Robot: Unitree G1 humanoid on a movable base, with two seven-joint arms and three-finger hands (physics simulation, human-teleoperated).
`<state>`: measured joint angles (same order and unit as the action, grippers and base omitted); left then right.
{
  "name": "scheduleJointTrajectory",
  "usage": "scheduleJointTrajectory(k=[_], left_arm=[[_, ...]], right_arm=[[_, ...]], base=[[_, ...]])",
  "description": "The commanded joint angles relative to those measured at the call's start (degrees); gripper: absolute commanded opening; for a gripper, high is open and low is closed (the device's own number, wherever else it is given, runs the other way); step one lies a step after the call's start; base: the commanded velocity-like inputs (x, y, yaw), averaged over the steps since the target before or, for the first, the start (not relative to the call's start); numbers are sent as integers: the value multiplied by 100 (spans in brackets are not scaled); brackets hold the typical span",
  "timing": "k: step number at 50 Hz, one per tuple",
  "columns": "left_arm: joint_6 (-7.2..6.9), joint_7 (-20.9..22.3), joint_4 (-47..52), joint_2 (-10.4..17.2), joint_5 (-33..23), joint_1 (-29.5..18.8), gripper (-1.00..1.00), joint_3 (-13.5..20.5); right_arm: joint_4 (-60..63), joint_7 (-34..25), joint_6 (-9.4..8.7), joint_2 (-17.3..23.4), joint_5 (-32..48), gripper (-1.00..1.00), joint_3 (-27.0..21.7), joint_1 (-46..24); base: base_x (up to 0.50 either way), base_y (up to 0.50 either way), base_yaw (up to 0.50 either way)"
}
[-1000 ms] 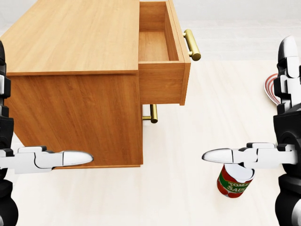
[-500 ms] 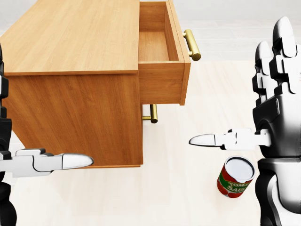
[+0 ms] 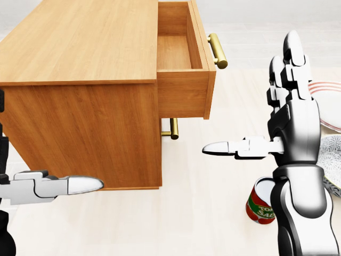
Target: Close the top drawer of the cabinet.
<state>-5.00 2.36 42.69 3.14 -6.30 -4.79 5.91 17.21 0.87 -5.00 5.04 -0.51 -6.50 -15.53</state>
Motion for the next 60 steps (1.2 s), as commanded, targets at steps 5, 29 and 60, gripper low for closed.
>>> scheduleJointTrajectory(k=[5, 29, 60], left_arm=[[0, 38, 82, -19, 7, 78, 100, 16], [0, 9, 58, -59, 80, 116, 100, 98], [0, 20, 174, -41, 26, 48, 100, -61]], right_arm=[[-550, 117, 0, -19, -6, 100, 78, -124], [-720, 44, 0, 1, -16, 100, 150, -209], [-3096, 136, 0, -163, -27, 100, 476, -1650]], base=[[0, 0, 0], [0, 0, 0], [0, 0, 0]])
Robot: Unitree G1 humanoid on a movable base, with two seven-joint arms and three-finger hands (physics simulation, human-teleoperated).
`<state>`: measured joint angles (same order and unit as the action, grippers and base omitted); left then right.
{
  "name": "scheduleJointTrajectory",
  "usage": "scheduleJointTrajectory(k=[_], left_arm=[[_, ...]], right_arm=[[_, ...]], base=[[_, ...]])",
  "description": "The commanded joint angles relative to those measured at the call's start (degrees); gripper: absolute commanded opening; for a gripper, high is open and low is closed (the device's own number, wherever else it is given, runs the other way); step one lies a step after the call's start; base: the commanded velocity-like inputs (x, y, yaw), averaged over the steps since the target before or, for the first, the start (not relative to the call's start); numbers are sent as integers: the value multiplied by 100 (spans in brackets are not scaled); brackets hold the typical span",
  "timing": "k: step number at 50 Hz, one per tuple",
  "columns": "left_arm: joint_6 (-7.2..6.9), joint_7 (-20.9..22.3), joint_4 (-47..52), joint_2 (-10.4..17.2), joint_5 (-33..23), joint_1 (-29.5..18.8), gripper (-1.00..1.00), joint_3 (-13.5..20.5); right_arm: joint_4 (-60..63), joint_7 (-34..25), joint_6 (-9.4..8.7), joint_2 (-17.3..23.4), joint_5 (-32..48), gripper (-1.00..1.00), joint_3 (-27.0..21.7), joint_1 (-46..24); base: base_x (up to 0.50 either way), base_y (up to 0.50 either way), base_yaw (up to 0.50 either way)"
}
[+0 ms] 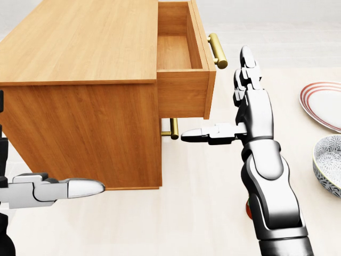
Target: Close the top drawer of the cabinet.
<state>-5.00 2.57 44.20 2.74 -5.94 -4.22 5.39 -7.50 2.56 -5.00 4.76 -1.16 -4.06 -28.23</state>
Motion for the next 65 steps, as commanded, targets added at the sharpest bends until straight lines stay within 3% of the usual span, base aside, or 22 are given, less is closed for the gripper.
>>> scheduleJointTrajectory(k=[1, 20, 65], left_arm=[[0, -5, 76, 4, -24, -43, 100, -16], [0, 20, 110, -1, -73, -23, 100, -52], [0, 85, 61, -14, -147, 2, 100, -83]], right_arm=[[-692, -52, 0, -150, 58, 100, 251, -399], [-846, -148, 0, -424, 179, 100, 403, -462], [-1167, -430, 0, -644, 350, 100, 543, -772]], base=[[0, 0, 0], [0, 0, 0], [0, 0, 0]])
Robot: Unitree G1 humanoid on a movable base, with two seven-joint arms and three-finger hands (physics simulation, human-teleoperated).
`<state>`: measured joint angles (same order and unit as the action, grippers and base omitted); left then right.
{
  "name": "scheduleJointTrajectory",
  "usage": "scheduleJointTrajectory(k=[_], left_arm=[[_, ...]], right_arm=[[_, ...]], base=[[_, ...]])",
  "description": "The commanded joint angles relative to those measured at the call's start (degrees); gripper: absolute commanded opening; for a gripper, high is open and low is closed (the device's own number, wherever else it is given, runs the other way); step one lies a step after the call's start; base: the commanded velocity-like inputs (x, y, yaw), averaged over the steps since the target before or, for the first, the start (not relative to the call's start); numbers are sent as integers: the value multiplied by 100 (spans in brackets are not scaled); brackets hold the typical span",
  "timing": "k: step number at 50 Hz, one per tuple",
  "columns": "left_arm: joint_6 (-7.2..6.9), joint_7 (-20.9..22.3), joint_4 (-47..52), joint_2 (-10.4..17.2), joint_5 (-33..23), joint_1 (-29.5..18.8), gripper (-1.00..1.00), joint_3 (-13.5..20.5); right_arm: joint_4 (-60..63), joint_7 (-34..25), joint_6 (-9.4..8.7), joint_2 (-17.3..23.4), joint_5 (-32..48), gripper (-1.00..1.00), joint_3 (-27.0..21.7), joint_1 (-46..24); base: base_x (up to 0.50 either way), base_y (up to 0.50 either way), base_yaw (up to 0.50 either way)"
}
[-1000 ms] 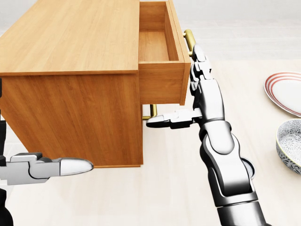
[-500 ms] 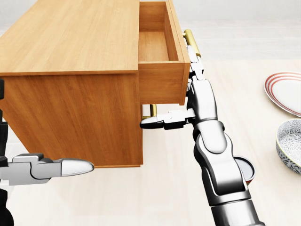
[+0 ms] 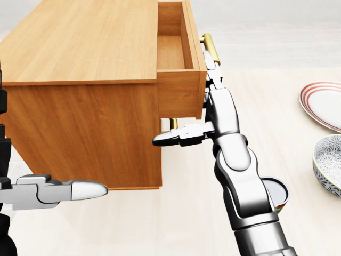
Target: Close the top drawer of the cabinet.
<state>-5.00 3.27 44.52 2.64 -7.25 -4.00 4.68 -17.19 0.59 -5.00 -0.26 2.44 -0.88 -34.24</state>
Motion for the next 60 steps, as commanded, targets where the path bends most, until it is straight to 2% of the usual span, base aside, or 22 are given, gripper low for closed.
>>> scheduleJointTrajectory(k=[1, 35, 60], left_arm=[[0, 15, 53, -1, -20, -46, 100, -13], [0, 24, -9, -6, 22, 9, 100, 8], [0, 57, 56, -11, 17, 16, 100, -37]], right_arm=[[-216, -237, 0, -152, -9, 100, 230, -186], [-884, -358, 0, -472, -17, 100, 364, -498], [-1114, -405, 0, -662, -88, 100, 439, -482]], base=[[0, 0, 0], [0, 0, 0], [0, 0, 0]])
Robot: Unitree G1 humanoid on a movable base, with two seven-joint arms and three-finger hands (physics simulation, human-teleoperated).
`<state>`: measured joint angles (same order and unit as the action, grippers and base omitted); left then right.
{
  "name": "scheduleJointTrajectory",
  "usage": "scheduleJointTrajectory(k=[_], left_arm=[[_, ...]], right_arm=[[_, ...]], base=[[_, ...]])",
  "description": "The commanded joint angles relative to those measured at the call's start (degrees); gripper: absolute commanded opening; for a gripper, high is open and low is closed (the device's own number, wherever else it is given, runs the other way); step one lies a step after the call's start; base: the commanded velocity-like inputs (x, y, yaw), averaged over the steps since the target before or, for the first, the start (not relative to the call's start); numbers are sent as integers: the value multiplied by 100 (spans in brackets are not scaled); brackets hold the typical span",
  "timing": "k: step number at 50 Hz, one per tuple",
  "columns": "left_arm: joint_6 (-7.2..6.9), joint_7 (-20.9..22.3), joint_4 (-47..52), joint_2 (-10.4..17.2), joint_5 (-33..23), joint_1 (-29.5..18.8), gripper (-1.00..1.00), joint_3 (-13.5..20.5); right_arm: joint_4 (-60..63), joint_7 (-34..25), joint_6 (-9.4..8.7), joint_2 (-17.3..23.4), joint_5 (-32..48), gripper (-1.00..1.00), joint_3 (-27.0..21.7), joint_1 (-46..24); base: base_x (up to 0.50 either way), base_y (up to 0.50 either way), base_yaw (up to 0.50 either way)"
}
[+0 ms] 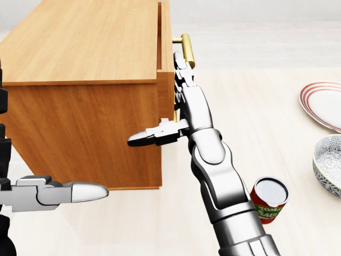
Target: Close the top drawer of the cabinet.
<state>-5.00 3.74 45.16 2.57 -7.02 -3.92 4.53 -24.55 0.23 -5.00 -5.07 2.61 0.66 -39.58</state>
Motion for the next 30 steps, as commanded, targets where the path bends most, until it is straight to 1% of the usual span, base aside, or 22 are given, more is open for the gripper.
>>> scheduleJointTrajectory(k=[1, 30], left_arm=[[0, 7, -10, -8, -4, -1, 100, -18], [0, 34, 34, 1, -18, -9, 100, -32]], right_arm=[[-394, -368, 0, -190, -111, 100, 286, 38], [-1656, -509, 0, -377, -173, 100, 253, -463]], base=[[0, 0, 0], [0, 0, 0]])
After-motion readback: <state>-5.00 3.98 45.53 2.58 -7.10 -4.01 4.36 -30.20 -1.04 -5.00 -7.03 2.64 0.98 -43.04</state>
